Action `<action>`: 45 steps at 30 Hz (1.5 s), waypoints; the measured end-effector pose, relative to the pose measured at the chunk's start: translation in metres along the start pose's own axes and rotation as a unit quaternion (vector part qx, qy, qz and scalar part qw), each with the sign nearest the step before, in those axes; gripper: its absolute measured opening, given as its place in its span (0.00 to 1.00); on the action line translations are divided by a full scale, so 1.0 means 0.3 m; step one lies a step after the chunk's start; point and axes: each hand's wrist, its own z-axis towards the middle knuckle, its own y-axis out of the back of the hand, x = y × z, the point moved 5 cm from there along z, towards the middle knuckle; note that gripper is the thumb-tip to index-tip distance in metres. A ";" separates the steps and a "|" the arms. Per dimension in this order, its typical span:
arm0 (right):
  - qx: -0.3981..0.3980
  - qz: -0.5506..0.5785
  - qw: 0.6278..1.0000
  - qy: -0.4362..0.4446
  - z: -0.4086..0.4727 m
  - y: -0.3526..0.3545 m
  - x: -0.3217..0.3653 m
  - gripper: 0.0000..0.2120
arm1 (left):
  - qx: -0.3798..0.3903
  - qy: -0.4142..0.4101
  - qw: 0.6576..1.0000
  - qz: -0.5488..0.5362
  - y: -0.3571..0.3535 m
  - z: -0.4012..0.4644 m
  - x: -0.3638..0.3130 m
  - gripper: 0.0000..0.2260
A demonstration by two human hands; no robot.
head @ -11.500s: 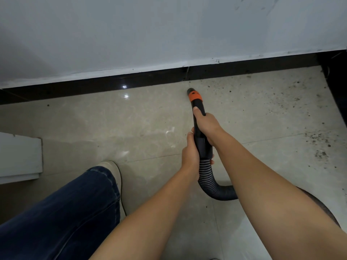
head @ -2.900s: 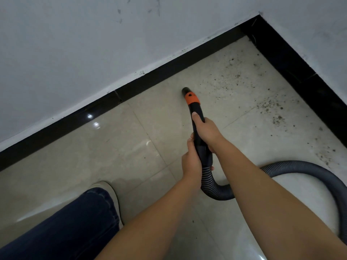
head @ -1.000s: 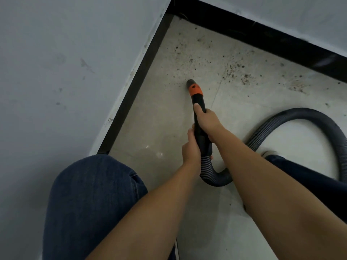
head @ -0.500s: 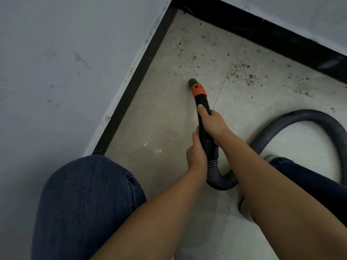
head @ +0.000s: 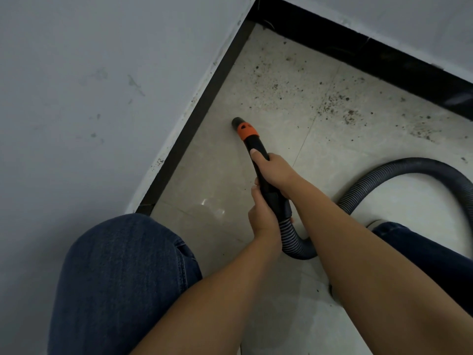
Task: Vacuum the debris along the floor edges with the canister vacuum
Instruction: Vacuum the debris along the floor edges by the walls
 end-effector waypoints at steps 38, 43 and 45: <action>-0.132 0.103 0.986 -0.018 0.117 0.222 -0.007 0.19 | 0.110 -0.016 0.987 0.112 -0.203 0.082 -0.082 0.28; -0.160 0.140 0.977 -0.024 0.157 0.281 -0.005 0.19 | 0.142 -0.023 0.980 0.140 -0.263 0.113 -0.112 0.29; -0.149 0.131 0.980 -0.012 0.171 0.272 0.020 0.18 | 0.130 -0.029 0.983 0.129 -0.266 0.127 -0.122 0.29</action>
